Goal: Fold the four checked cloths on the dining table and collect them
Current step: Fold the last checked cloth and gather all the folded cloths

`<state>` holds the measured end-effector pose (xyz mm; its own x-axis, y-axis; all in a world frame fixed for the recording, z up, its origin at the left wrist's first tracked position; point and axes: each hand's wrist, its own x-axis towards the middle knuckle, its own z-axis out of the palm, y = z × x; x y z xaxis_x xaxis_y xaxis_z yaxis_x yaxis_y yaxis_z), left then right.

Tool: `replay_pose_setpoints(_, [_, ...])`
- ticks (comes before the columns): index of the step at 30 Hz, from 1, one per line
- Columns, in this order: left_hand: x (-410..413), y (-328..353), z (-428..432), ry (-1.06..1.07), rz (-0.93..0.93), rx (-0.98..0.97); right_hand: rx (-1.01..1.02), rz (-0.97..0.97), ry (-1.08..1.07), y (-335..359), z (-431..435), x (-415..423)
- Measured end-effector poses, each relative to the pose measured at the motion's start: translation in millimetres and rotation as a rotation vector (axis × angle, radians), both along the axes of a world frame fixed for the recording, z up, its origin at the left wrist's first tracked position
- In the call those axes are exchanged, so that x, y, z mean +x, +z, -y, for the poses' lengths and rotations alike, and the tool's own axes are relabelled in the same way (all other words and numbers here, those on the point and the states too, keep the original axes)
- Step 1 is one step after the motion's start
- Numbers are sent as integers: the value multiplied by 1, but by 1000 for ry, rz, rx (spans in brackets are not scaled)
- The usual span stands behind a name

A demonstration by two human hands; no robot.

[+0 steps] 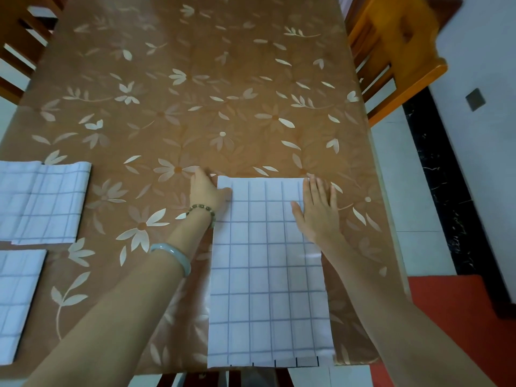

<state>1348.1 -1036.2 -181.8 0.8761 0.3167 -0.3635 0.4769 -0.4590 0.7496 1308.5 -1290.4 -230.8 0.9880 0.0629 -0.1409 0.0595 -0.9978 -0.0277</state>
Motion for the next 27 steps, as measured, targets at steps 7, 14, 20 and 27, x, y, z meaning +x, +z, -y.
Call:
replay_pose_setpoints(7, [-2,15,-1,13,-64,4,126,-18,-22,5,0,2])
replay_pose_setpoints(14, [-13,47,-12,-116,135,-280,1187,-127,-608,66,11,33])
replay_pose_setpoints(20, [-22,75,-24,-156,200,-358,1203,-304,-602,89,23,44])
replay_pose_setpoints(27, [-28,90,-43,-128,260,-237,1102,-150,-521,138,11,27])
